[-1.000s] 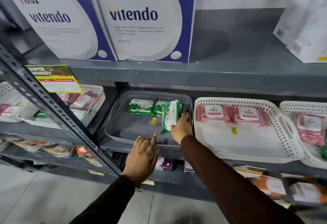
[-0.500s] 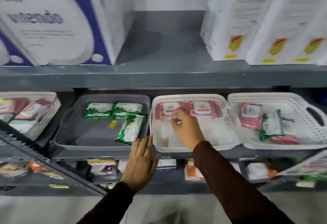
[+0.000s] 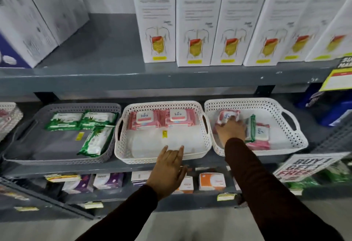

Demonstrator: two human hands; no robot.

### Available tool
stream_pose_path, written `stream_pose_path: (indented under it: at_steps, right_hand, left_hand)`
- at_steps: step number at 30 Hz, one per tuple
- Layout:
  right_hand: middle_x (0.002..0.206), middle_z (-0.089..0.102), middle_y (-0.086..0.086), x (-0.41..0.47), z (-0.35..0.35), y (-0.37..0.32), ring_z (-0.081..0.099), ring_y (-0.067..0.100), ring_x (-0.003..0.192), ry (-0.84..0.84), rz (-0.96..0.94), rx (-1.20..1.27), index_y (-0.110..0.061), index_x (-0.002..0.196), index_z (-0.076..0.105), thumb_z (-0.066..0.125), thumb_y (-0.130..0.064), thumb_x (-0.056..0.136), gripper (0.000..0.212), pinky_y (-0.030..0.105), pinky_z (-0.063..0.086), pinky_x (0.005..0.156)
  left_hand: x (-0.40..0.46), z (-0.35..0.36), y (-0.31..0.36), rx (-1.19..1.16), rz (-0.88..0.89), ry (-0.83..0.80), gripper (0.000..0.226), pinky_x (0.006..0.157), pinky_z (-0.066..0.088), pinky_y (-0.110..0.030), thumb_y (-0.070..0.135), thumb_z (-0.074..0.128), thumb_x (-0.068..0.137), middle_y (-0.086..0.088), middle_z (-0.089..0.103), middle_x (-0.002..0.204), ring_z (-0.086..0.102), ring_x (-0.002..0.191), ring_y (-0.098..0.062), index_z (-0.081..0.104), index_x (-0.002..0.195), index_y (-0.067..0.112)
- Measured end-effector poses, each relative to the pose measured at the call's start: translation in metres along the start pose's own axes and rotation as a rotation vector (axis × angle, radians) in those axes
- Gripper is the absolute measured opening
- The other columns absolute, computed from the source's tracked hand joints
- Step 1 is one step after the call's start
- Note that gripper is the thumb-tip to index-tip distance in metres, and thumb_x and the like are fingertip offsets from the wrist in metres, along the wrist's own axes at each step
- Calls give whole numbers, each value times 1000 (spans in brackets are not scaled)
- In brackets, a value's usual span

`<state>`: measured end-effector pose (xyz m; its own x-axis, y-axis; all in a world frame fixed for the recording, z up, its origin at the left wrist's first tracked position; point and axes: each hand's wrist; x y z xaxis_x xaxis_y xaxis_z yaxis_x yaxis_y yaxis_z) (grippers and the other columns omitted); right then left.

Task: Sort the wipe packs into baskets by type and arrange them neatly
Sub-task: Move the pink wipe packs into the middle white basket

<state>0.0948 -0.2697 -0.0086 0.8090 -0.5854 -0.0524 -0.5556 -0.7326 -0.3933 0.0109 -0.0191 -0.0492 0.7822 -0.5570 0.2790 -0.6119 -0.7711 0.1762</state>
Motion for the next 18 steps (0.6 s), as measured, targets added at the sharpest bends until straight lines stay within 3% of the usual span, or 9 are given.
stream_pose_path:
  at_steps: [6, 11, 15, 18]
  right_hand:
    - [135, 52, 26, 18, 11, -5, 51, 43, 122, -32, 51, -36, -8, 148, 22, 65, -57, 78, 96, 52, 47, 94]
    - [108, 63, 23, 17, 9, -3, 63, 40, 97, 88, 36, 110, -9, 128, 32, 69, -34, 81, 65, 44, 50, 75]
    - [101, 68, 20, 21, 2, 5, 66, 38, 90, 123, -36, 193, -6, 121, 42, 58, -7, 89, 35, 38, 49, 68]
    - [113, 61, 22, 25, 1, 3, 63, 39, 97, 32, -63, 167, -10, 123, 46, 60, -19, 89, 38, 38, 49, 77]
  left_hand:
    - [-3, 6, 12, 76, -59, -19, 69, 118, 21, -49, 41, 45, 97, -7, 57, 122, 51, 115, -25, 19, 150, 6]
    - [-8, 3, 11, 107, -80, -27, 69, 119, 15, -45, 43, 42, 97, -7, 56, 125, 50, 117, -25, 17, 151, 8]
    - [-8, 3, 11, 112, -89, -46, 70, 119, 15, -46, 43, 42, 97, -7, 55, 128, 48, 120, -26, 15, 151, 9]
    - [-10, 4, 10, 110, -107, -61, 69, 119, 15, -49, 44, 40, 96, -7, 52, 137, 44, 128, -28, 14, 152, 13]
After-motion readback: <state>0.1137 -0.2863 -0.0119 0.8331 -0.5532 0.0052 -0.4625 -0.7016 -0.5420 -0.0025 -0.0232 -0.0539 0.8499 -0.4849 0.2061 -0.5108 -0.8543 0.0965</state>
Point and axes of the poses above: each hand's wrist, its own x-axis towards the middle knuckle, its own z-axis out of the palm, y = z × x
